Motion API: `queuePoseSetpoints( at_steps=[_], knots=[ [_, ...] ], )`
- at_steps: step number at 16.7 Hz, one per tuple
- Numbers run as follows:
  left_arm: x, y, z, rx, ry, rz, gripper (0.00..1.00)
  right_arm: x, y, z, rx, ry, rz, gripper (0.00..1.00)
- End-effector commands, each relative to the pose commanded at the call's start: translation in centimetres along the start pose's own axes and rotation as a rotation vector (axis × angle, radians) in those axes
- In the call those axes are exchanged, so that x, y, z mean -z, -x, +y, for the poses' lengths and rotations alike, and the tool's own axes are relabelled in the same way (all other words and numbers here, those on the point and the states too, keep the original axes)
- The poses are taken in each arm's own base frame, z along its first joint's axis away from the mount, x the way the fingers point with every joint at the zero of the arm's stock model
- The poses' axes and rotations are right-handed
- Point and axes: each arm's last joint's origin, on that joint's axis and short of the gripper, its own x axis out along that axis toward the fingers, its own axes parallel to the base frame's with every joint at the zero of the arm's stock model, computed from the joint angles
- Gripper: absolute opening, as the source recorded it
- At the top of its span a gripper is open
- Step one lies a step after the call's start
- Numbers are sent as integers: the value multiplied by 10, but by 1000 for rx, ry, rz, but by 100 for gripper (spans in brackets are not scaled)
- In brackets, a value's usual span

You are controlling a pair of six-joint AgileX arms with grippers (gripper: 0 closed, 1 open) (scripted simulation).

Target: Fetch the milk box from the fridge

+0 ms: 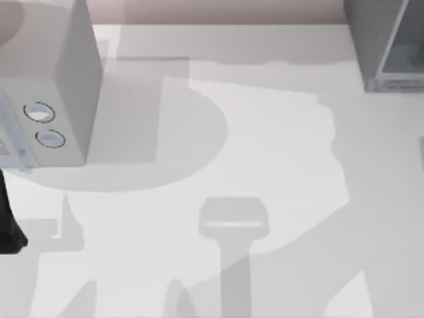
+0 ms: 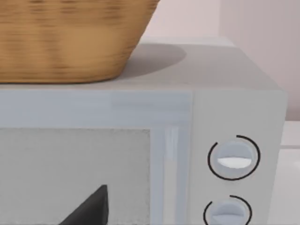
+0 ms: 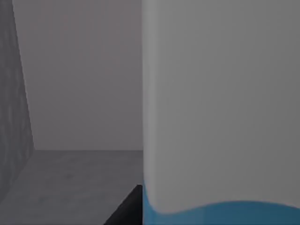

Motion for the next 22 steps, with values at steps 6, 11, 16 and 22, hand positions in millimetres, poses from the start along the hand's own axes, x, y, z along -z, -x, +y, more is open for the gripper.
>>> queuePoseSetpoints(
  at_steps=[6,11,16,22],
  knots=[
    [0,0,0,0,0,0,100,-7,0,-1,3,-2,-2,0],
    [0,0,0,0,0,0,100,-34,0,-1,2,-2,2,0],
    [0,0,0,0,0,0,100,-51,1,-2,3,-1,-1,0],
    [0,0,0,0,0,0,100,-53,25,-4,8,3,-7,0]
  ],
)
